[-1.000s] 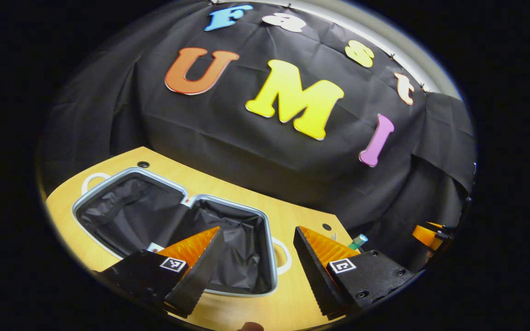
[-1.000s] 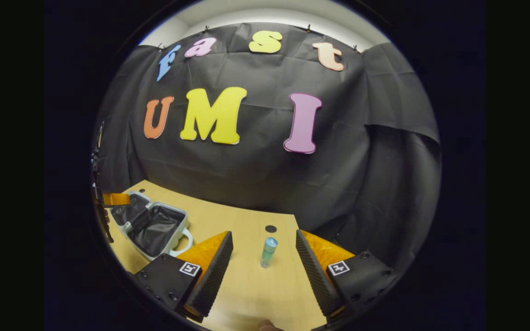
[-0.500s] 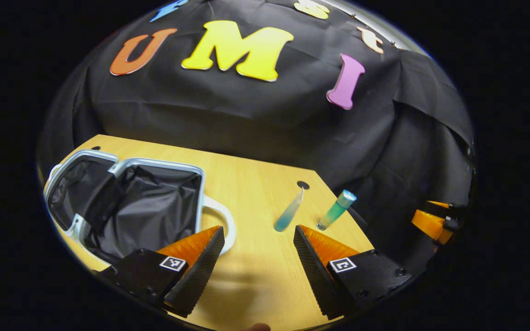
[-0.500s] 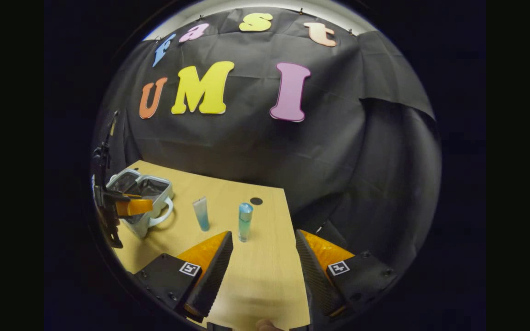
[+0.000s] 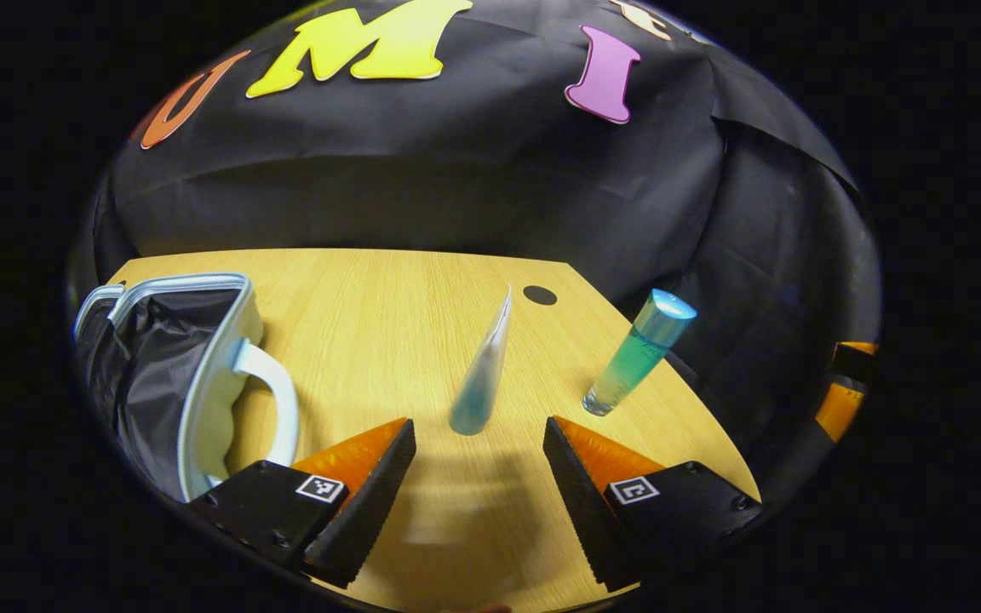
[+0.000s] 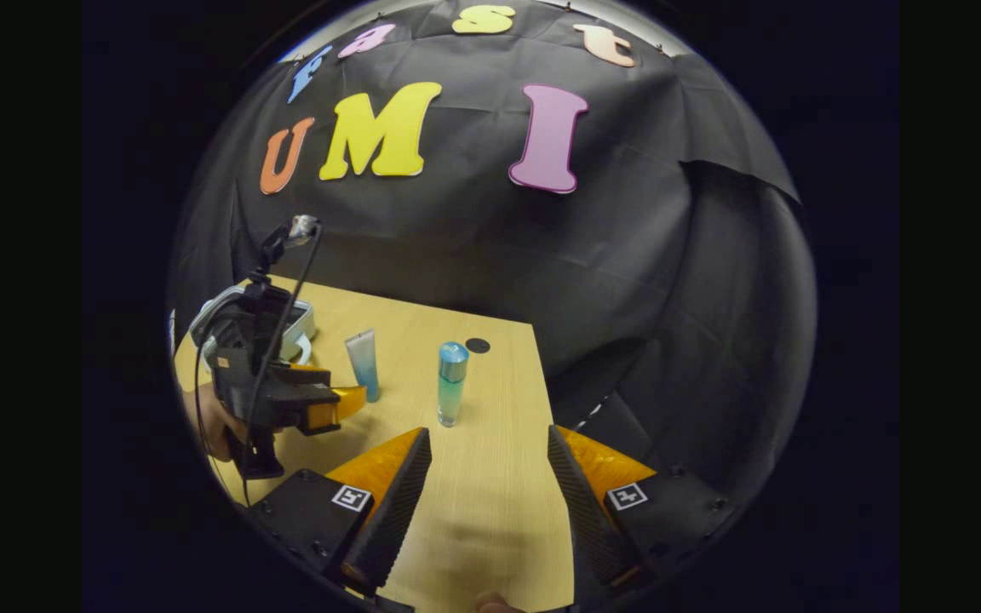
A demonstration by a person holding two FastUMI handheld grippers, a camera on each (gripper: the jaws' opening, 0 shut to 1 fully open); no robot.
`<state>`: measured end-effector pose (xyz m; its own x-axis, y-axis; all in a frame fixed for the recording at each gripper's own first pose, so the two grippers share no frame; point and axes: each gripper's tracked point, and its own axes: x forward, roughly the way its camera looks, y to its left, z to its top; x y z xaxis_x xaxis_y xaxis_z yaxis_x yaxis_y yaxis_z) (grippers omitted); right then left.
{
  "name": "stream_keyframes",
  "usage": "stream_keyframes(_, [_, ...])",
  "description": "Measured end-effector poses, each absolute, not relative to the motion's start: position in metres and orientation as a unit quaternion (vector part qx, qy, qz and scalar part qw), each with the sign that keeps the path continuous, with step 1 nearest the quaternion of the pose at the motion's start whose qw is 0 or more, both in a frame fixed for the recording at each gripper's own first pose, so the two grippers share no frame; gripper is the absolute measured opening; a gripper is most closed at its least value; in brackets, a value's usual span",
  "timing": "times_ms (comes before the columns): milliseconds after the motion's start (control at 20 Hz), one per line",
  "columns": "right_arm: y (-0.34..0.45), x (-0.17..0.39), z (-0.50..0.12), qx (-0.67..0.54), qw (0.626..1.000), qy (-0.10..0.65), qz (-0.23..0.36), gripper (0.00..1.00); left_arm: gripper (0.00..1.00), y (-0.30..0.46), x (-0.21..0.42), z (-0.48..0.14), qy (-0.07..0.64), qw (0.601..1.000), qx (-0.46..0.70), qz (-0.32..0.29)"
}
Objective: First open the suitcase, pack the skin care products into it, and then close the suitcase.
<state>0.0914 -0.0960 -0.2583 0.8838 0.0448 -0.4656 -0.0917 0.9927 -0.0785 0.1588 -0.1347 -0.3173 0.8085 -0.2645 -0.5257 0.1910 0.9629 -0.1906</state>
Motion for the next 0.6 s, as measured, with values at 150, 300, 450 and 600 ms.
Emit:
stream_keyframes(150, [-0.092, 0.105, -0.269, -0.053, 0.967, 0.246, 0.033, 0.82, 0.94, -0.138, 0.175, -0.335, 0.300, 0.947, -0.054, -0.104])
stream_keyframes(300, [-0.092, 0.114, -0.280, -0.053, 0.965, 0.254, 0.033, 0.82, 0.89, -0.138, 0.190, -0.340, 0.296, 0.950, -0.029, -0.097])
stream_keyframes(450, [-0.091, 0.129, -0.291, -0.044, 0.965, 0.257, 0.028, 0.82, 0.84, -0.140, 0.198, -0.349, 0.302, 0.948, -0.025, -0.097])
stream_keyframes(600, [-0.087, 0.146, -0.297, -0.029, 0.964, 0.263, 0.023, 0.82, 0.69, -0.143, 0.199, -0.354, 0.311, 0.944, -0.037, -0.102])
